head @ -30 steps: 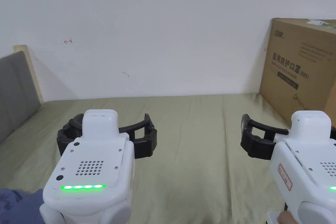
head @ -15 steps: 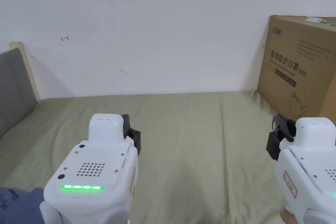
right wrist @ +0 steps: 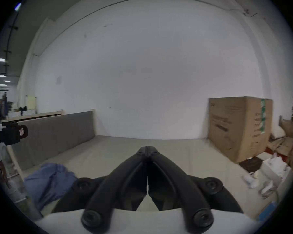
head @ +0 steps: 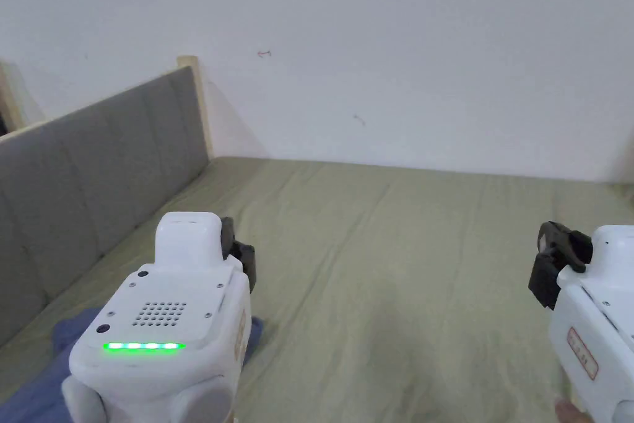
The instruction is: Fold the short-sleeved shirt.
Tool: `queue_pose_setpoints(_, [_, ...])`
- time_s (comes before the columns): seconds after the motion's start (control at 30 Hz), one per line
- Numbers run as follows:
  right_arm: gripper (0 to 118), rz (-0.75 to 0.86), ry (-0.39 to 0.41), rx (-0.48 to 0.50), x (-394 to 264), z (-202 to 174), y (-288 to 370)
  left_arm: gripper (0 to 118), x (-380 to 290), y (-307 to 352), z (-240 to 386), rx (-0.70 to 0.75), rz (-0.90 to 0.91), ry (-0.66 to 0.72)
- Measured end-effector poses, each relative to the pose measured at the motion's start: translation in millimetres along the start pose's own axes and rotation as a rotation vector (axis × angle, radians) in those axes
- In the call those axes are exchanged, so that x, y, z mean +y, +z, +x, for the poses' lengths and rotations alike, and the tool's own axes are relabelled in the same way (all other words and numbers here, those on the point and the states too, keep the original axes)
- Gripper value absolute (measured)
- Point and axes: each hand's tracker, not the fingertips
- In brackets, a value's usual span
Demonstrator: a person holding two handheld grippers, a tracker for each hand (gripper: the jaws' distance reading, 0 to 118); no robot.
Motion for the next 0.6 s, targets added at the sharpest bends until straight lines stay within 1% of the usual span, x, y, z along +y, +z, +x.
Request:
queue_pose_setpoints(0.07, [0,-0.006,0.011,0.091,-2.0,-38.5,-12.3,0,-1.1,11.3,-36.7,0.116,-0.009,0.005])
queue_pose_setpoints(0.1, [0,-0.006,0.008,0.135,-2.8,-56.3,-16.9,0,-1.4,16.5,-52.2,0.149,-0.010,0.021])
queue_pose_setpoints(0.17, [0,-0.019,-0.024,0.222,-3.9,-80.3,-25.1,0,-2.4,25.2,-74.5,0.187,-0.011,0.048])
queue_pose_setpoints(0.27, [0,-0.041,-0.019,0.234,-3.7,-99.6,-32.4,0,-6.1,36.9,-92.8,0.204,0.016,0.077])
queue_pose_setpoints(0.3, [0,-0.049,-0.024,0.252,-3.9,-101.1,-35.0,0,-6.1,41.7,-99.7,0.212,0.051,0.114])
queue_pose_setpoints(0.37, [0,-0.066,-0.025,0.268,-3.8,-97.7,-37.3,0,-3.5,38.8,-116.5,0.260,0.047,0.138])
queue_pose_setpoints(0.43, [0,-0.100,-0.027,0.274,-4.9,-91.3,-41.3,0,-3.0,20.8,-142.4,0.271,-0.045,0.169])
queue_pose_setpoints(0.47, [0,-0.128,-0.027,0.266,-6.1,-87.1,-43.3,0,-4.7,6.2,-157.8,0.263,-0.135,0.194])
queue_pose_setpoints(0.53, [0,-0.158,-0.025,0.245,-10.3,-77.3,-44.0,0,-15.4,-29.4,-188.0,0.169,-0.338,0.263])
queue_pose_setpoints(0.6, [0,-0.201,-0.026,0.238,-17.5,-66.1,-47.8,0,-41.6,-76.1,-209.7,0.084,-0.591,0.324])
